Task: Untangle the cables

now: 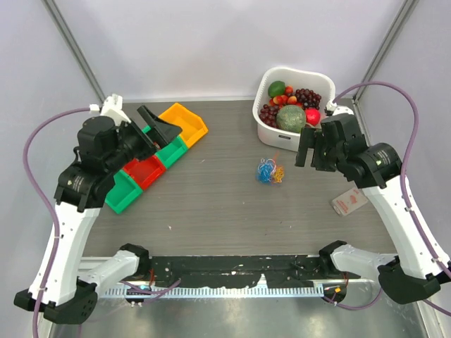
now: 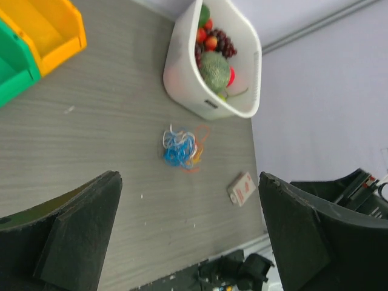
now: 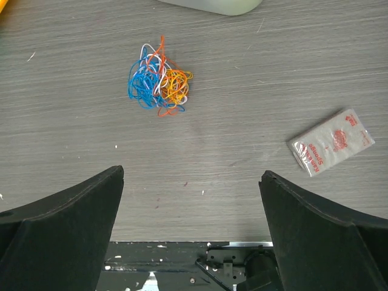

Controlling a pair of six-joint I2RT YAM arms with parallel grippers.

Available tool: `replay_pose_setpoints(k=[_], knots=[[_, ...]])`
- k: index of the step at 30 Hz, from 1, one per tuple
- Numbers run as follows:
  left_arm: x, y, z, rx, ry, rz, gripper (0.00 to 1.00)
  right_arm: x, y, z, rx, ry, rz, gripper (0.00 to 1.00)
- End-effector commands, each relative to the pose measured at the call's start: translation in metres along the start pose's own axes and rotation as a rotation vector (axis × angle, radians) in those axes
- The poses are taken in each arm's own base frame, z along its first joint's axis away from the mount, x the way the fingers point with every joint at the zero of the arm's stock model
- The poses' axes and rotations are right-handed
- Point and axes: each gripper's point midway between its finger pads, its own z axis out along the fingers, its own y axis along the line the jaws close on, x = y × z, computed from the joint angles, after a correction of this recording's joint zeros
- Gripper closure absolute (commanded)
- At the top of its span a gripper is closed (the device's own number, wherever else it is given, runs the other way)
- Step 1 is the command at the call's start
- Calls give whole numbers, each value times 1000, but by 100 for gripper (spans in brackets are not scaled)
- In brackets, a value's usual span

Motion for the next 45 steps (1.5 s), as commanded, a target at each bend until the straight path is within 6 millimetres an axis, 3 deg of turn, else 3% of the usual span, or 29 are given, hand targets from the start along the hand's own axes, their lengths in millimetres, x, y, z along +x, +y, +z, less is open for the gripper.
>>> replay_pose_setpoints(k=[1,3,6,9,13,16,19,22,26,30,31,34,36,37,41,42,45], knots=[[33,4,4,14,151,-63,0,-9,14,18,-17,-23,47,1],[37,13,7,-10,155,-36,0,6,27,45,-17,83,42,1],[24,47,10,-203,91,5,0,25,28,74,17,163,25,0],[23,59,21,-261,73,-23,0,20,24,102,50,73,54,1],[67,20,39,3,328,-13,0,18,16,137,19,54,189,0],[94,38,45,-28,417,-49,0,22,6,159,32,56,263,1],[108,49,48,-43,453,-59,0,33,-3,176,44,67,272,1],[113,46,51,-15,487,-55,0,33,19,192,-81,51,260,2],[115,42,57,-3,499,-89,0,58,47,220,-202,169,321,5],[117,45,61,-15,504,-109,0,89,88,233,-303,227,182,10],[118,44,59,-3,509,-101,0,94,95,233,-329,241,164,11],[126,62,57,-61,506,-84,4,122,123,236,-377,329,75,39],[136,72,56,-100,543,-96,10,136,137,225,-373,385,5,48],[142,75,56,-102,564,-109,14,142,144,219,-382,394,-22,49],[155,79,55,-84,581,-152,22,163,177,163,-513,414,-61,45],[155,79,55,-80,575,-146,21,174,178,155,-523,433,-70,41],[154,81,55,-80,563,-103,7,172,172,131,-557,411,-35,32]])
